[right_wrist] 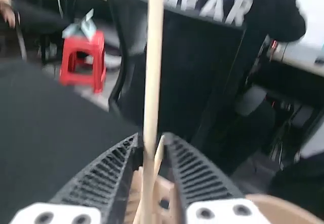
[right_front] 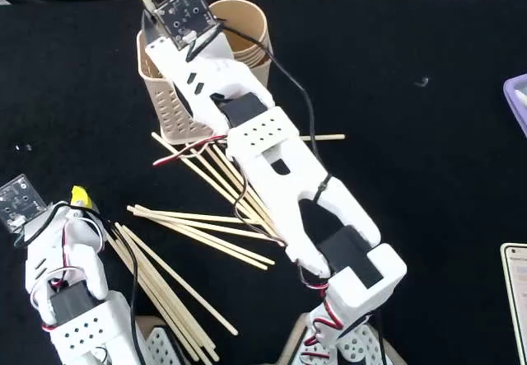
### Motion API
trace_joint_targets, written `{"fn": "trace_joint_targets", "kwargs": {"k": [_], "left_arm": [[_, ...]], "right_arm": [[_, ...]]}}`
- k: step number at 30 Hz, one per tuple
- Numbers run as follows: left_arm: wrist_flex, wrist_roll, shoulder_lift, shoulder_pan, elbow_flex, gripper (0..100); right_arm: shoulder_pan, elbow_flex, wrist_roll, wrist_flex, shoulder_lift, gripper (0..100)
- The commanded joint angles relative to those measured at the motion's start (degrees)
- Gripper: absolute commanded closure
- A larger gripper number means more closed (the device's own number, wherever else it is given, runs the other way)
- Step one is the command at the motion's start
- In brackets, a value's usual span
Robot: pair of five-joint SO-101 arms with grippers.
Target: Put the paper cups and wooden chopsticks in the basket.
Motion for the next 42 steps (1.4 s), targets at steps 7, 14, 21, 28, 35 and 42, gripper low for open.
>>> {"fn": "trace_joint_targets", "kwargs": {"k": [7, 14, 21, 28, 35, 42], "left_arm": [[-1.32, -0.53, -0.88, 0.48, 0.48, 83], [-1.32, -0.53, -0.88, 0.40, 0.48, 83], [-1.32, -0.53, -0.88, 0.48, 0.48, 83], [-1.32, -0.53, -0.88, 0.22, 0.48, 83], [-1.32, -0.53, -0.88, 0.13, 0.48, 83], [-1.32, -0.53, -0.88, 0.13, 0.48, 83]], "right_arm": [[-0.09, -1.19, -0.44, 10.99, -13.67, 88.2], [-3.87, -1.01, 0.00, 45.63, -33.19, 88.1], [-3.69, 19.65, 0.18, 64.97, -39.08, 87.7], [-3.60, 43.74, 1.58, 40.09, -26.59, 77.7], [-3.60, 32.57, 1.67, 38.51, -8.57, 76.6], [-3.60, 26.42, 1.67, 41.67, -0.13, 85.8]]}}
